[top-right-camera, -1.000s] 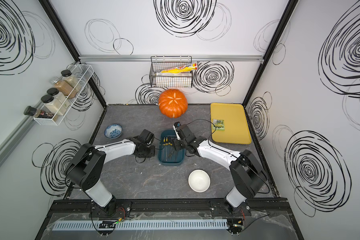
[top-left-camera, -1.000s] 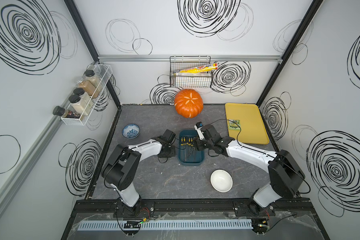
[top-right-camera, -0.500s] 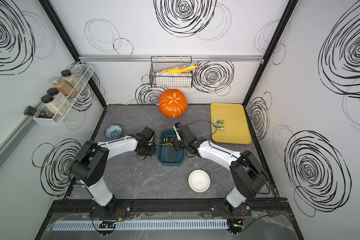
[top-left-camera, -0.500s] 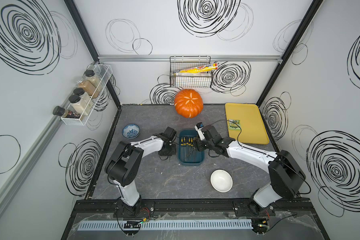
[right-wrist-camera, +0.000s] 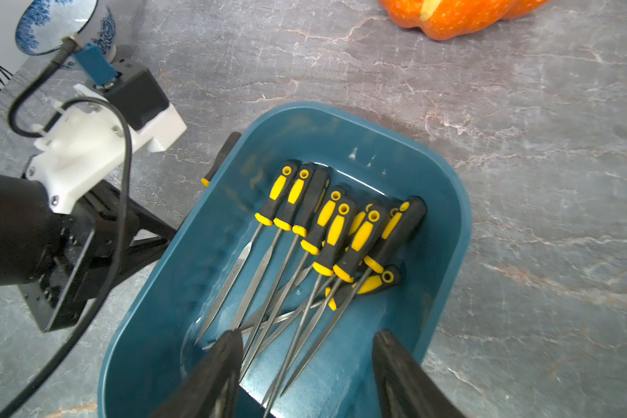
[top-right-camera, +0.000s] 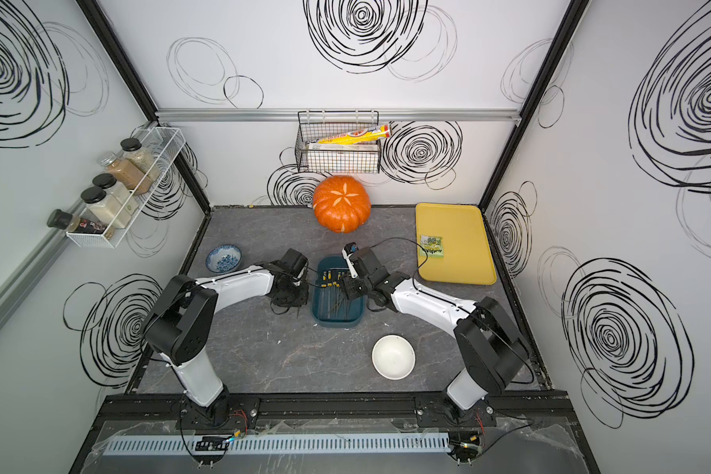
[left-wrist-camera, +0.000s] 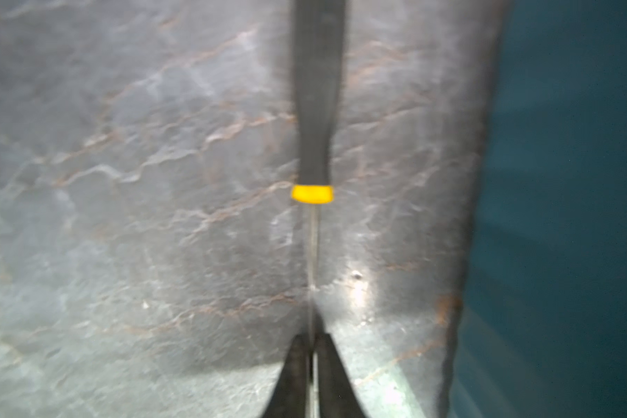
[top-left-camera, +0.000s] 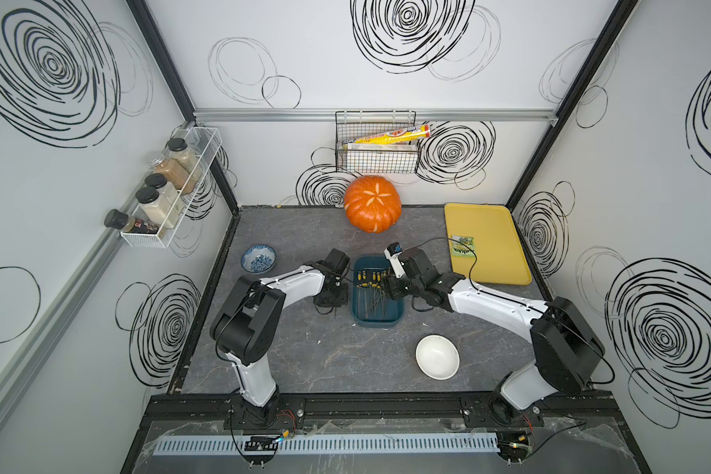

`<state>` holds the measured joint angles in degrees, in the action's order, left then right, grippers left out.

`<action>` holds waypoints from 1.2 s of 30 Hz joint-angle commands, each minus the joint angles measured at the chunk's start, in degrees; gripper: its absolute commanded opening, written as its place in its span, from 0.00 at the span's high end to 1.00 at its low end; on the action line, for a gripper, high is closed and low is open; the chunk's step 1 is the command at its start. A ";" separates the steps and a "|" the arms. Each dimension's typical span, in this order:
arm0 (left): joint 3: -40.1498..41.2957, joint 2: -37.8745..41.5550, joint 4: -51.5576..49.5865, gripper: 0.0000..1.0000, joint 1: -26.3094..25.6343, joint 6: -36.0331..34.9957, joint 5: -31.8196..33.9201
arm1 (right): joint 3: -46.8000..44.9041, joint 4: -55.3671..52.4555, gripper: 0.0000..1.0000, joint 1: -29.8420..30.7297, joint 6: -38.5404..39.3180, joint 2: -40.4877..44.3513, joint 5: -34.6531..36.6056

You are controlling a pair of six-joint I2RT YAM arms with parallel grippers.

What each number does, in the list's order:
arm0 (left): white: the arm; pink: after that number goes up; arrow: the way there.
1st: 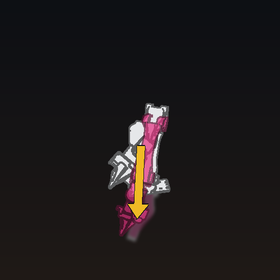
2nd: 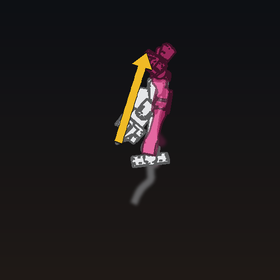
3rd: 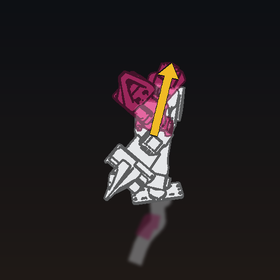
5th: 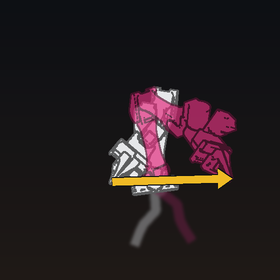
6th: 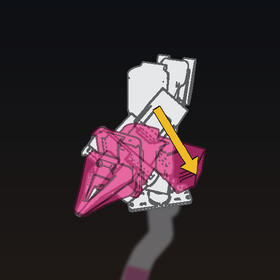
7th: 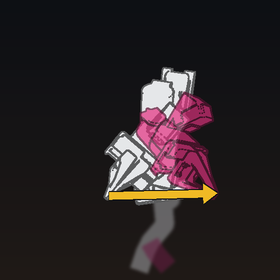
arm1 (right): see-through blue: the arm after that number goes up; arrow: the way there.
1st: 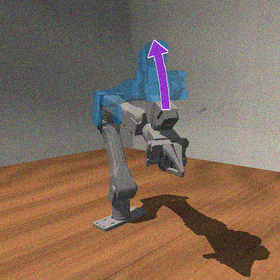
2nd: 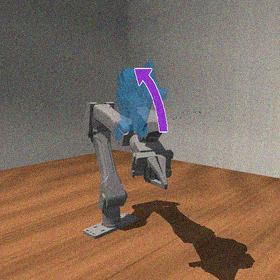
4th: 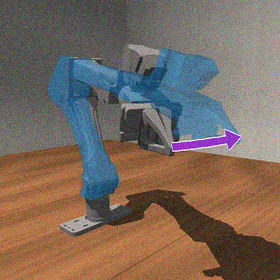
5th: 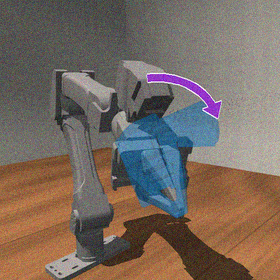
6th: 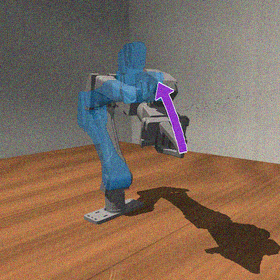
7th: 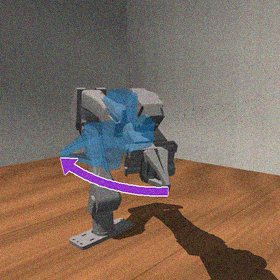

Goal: Take the file tool out of the storage box
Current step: Place the file tool at the center of the board, then pick up the file tool from the storage box.

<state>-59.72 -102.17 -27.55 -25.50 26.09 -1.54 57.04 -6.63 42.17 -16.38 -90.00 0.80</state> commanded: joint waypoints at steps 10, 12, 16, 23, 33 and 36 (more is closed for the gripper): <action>8.83 14.08 9.89 0.58 1.54 2.36 -2.76 | 11.09 -5.84 0.57 -0.16 -3.11 -12.64 2.71; 11.04 16.02 13.42 0.58 1.72 2.98 -3.19 | 13.52 -7.44 0.60 -0.17 -3.30 -15.42 3.08; 13.21 17.21 17.59 0.63 2.64 3.50 -5.30 | 17.76 -9.19 0.64 -0.07 -3.22 -19.58 4.79; 22.47 27.34 32.51 0.65 4.27 7.93 -12.26 | 21.90 -13.40 0.69 0.46 -3.98 -24.03 10.59; 27.37 32.12 41.54 0.65 4.23 11.79 -20.35 | 25.35 -14.70 0.66 0.95 -4.10 -27.96 10.41; 27.64 32.02 41.99 0.64 4.29 11.97 -21.34 | 26.52 -15.60 0.65 1.05 -4.18 -29.38 10.82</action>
<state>-32.82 -70.65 9.67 -21.52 36.80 -19.73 82.39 -18.98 42.85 -20.01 -117.54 10.63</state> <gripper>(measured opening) 0.358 0.347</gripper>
